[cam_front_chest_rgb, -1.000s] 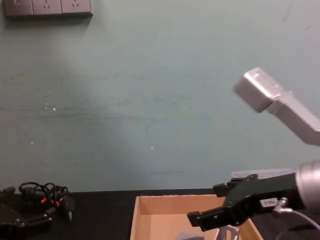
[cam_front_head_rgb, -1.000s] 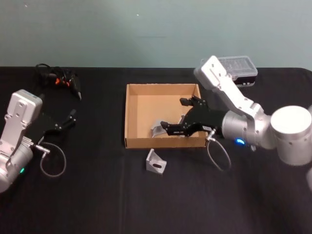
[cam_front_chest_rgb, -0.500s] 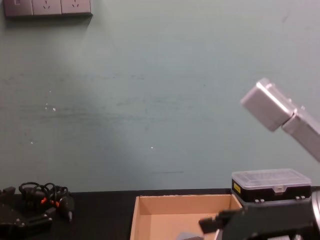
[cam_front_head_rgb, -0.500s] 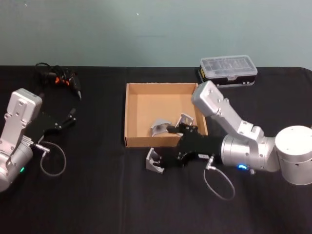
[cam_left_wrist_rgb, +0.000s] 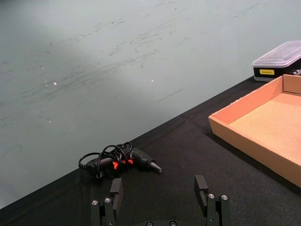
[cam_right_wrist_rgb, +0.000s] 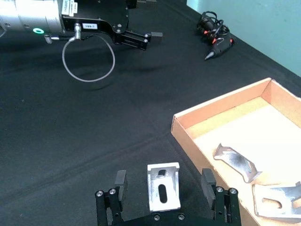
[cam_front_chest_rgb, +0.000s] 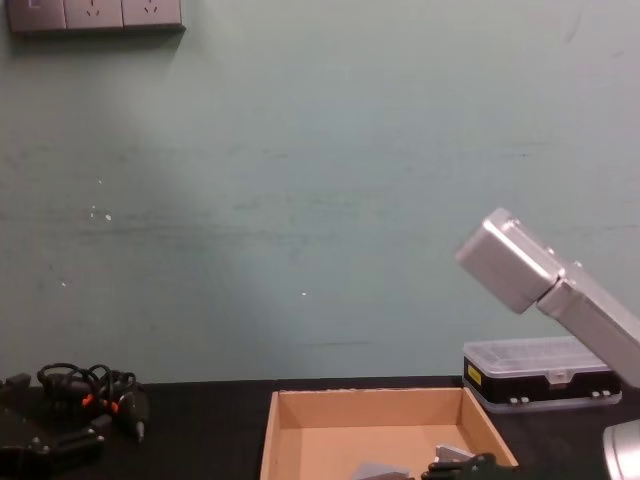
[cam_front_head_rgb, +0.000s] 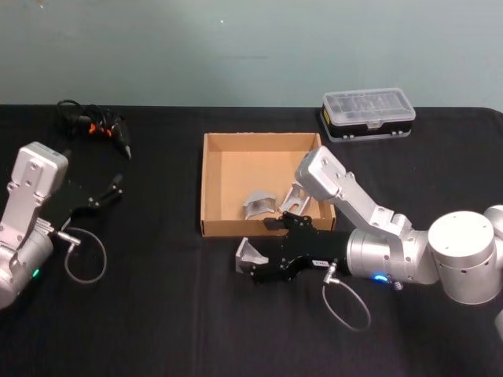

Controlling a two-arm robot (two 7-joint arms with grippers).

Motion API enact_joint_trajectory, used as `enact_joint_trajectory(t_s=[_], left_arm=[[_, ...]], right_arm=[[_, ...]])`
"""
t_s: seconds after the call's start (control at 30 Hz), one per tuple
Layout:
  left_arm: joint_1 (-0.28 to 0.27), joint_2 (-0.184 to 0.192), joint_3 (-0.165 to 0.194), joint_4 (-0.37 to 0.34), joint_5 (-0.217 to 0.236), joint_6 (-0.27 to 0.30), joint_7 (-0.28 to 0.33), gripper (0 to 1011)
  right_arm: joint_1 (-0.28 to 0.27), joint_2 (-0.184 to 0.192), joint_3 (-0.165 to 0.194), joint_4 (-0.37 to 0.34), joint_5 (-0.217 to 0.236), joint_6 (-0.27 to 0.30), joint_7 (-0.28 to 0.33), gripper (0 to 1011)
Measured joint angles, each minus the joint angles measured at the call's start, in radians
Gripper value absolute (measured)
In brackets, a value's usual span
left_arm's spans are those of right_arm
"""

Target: Use one hand to pick up the angle iron from the table and place it into the box.

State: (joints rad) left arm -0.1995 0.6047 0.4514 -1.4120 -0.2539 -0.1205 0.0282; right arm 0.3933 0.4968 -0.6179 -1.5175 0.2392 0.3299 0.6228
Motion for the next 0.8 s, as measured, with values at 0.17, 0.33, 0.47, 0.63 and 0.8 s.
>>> enact_joint_trajectory(t_s=[0.17,0.33,0.47,0.63,0.8], left_arm=[[0.0,0.0,0.0,0.0,0.0,0.0,0.0,1000],[0.0,0.0,0.0,0.0,0.0,0.0,0.0,1000],[0.0,0.0,0.0,0.0,0.0,0.0,0.0,1000],[0.0,0.0,0.0,0.0,0.0,0.0,0.0,1000],[0.0,0.0,0.0,0.0,0.0,0.0,0.0,1000]], right_arm=[[0.011,-0.01,-0.013,0.028,0.003,-0.003,-0.006,1000],[0.017,-0.017,-0.023,0.044,0.003,-0.006,-0.008,1000],[0.02,-0.023,-0.03,0.054,0.002,-0.008,-0.011,1000],[0.024,-0.034,-0.037,0.072,0.001,-0.011,-0.017,1000],[0.027,-0.043,-0.041,0.091,-0.001,-0.014,-0.021,1000]])
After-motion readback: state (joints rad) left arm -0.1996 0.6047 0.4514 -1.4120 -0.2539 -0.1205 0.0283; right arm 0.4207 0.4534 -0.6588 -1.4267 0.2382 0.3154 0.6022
